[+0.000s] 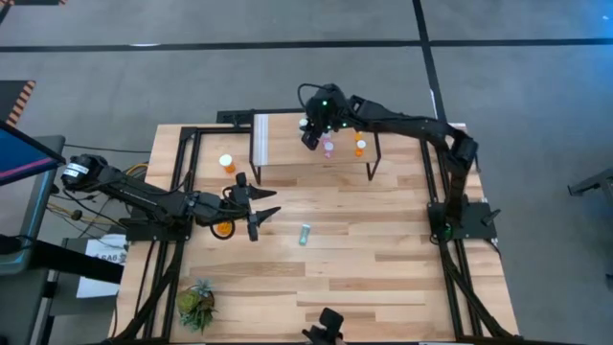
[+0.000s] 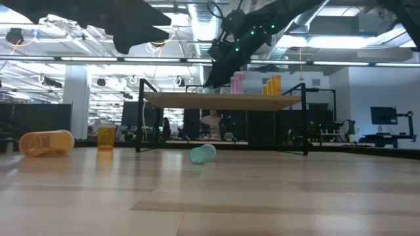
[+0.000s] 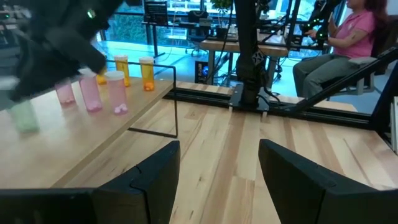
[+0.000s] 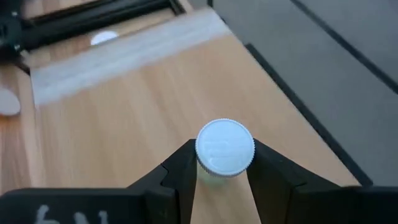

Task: Pick and place medicine bottles onto shelf by color
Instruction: Put the left blue pill bottle on the shelf

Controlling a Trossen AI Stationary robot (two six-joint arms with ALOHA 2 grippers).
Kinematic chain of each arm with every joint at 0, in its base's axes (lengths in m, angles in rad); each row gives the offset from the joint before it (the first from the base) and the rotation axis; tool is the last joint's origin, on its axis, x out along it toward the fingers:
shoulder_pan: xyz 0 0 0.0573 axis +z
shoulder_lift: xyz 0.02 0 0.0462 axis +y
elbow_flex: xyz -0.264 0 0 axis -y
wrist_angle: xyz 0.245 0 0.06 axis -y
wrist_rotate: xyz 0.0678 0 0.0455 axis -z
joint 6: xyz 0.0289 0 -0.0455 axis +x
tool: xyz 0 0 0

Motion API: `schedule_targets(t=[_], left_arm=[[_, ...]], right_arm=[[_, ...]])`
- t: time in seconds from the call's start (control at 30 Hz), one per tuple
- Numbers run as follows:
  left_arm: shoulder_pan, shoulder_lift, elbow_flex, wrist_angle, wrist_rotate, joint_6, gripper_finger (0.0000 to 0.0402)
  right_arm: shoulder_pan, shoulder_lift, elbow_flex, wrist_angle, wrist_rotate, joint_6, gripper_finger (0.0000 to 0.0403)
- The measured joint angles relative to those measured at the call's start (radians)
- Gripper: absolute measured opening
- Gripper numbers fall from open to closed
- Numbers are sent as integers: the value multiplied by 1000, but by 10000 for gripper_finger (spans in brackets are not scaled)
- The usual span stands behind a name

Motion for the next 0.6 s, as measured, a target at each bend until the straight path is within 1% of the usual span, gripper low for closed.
schedule_targets(t=[0.23, 0.6], left_arm=[[0, 0, 0, -1, -1, -1, 206], [6, 0, 0, -5, 3, -1, 206]], right_arm=[[2, 44, 7, 23, -5, -16, 149], [1, 41, 7, 11, -9, -21, 152]])
